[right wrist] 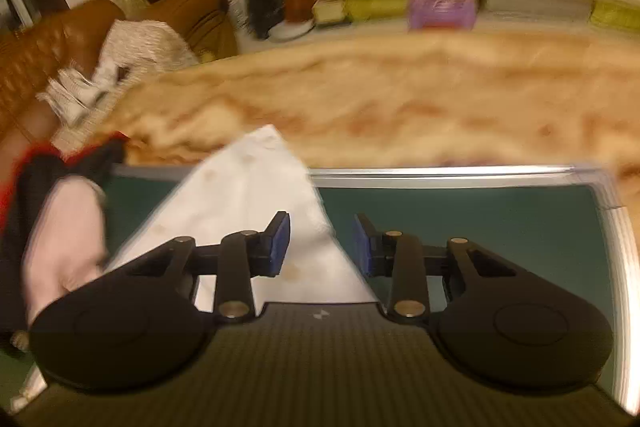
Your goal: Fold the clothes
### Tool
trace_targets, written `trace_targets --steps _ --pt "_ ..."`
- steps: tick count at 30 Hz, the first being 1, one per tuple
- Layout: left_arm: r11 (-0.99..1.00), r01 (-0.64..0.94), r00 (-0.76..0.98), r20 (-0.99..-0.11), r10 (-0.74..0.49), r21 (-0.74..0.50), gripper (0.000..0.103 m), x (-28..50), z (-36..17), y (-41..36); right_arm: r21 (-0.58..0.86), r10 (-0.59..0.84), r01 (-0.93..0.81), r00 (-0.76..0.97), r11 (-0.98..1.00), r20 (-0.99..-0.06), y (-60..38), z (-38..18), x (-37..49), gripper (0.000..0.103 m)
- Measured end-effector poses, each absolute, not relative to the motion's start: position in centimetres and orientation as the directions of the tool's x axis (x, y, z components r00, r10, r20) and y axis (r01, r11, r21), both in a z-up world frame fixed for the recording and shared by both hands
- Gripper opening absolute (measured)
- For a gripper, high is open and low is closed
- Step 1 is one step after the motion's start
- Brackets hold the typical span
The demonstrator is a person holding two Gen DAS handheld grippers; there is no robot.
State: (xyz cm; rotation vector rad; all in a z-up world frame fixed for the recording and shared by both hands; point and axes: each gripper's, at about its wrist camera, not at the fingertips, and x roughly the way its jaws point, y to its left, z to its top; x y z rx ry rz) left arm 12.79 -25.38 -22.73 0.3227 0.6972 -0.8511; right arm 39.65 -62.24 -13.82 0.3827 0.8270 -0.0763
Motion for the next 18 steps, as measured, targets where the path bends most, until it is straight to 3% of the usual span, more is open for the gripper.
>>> trace_targets --steps 7,10,13,15,16,17,18 --pt "0.628 0.778 0.457 -0.677 -0.577 -0.011 0.082 12.8 -22.7 -25.4 0.273 0.124 0.192 0.556 0.943 -0.822 -61.9 -15.0 44.2 0.041" --pt "0.628 0.778 0.456 -0.677 -0.578 -0.012 0.082 12.8 -22.7 -25.4 0.234 0.128 0.164 0.485 0.958 -0.865 -61.2 -15.8 45.4 0.007" --pt "0.628 0.778 0.456 -0.676 -0.578 -0.012 0.082 12.8 -22.7 -25.4 0.089 -0.022 0.204 0.486 0.975 -0.874 -60.9 -15.8 46.9 0.007" --pt "0.628 0.778 0.456 -0.676 -0.578 -0.012 0.082 12.8 -22.7 -25.4 -0.019 -0.131 0.207 0.541 0.978 -0.831 -60.4 -14.8 47.6 0.008" --pt "0.628 0.778 0.456 -0.676 -0.578 -0.012 0.082 12.8 -22.7 -25.4 -0.091 -0.194 0.211 0.546 0.973 -0.815 -60.1 -14.5 48.1 0.021" --pt "0.627 0.779 0.455 -0.677 -0.579 -0.012 0.082 12.8 -22.7 -25.4 -0.142 -0.243 0.222 0.545 0.965 -0.803 -59.7 -14.3 48.7 0.043" --pt "0.627 0.779 0.455 -0.677 -0.579 -0.013 0.082 12.8 -22.7 -25.4 -0.191 -0.291 0.233 0.543 0.953 -0.788 -59.3 -14.1 49.2 0.048"
